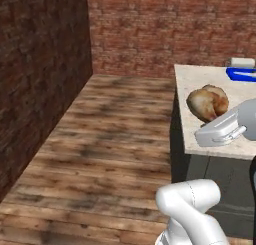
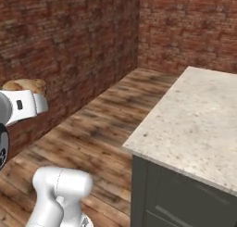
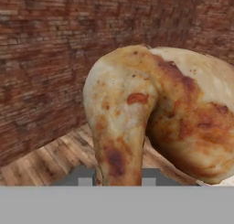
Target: Gather the avocado and squash from the fridge and place them on a tray on the dining counter. Then gather the chicken drumsticks from the fridge and place them on the other tray.
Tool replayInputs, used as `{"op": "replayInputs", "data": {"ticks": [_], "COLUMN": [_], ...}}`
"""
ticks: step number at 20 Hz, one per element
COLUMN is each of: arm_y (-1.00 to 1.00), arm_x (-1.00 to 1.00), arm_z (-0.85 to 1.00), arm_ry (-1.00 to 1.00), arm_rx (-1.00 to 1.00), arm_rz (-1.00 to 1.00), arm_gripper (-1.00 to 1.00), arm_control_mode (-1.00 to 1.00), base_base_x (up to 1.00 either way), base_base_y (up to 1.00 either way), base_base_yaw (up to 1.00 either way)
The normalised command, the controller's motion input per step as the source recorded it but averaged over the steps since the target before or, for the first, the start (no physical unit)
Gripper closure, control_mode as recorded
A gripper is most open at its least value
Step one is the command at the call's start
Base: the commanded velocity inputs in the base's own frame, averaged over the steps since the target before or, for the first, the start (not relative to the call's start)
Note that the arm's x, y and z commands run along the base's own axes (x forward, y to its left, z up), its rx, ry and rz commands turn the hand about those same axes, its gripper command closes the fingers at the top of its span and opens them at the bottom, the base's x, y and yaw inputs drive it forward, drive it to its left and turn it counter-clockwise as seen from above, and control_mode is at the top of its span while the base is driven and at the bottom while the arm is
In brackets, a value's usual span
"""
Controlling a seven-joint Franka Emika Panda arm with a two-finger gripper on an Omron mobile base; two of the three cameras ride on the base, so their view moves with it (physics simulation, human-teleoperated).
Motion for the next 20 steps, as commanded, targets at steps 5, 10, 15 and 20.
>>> {"op": "replayInputs", "data": {"ticks": [5, 10, 15, 20], "arm_y": [0.0, 0.0, 0.0, 0.0], "arm_x": [0.0, 0.0, 0.0, 0.0], "arm_z": [0.0, 0.0, 0.0, 0.0], "arm_ry": [0.0, 0.0, 0.0, 0.0], "arm_rx": [0.0, 0.0, 0.0, 0.0], "arm_rz": [0.0, 0.0, 0.0, 0.0], "arm_gripper": [1.0, 1.0, 1.0, 1.0], "arm_control_mode": [1.0, 1.0, 1.0, 1.0], "base_base_x": [0.52, 0.5, 0.5, 0.48], "base_base_y": [0.57, 0.62, 0.64, 0.71], "base_base_yaw": [-0.51, -0.48, -0.47, -0.45]}}
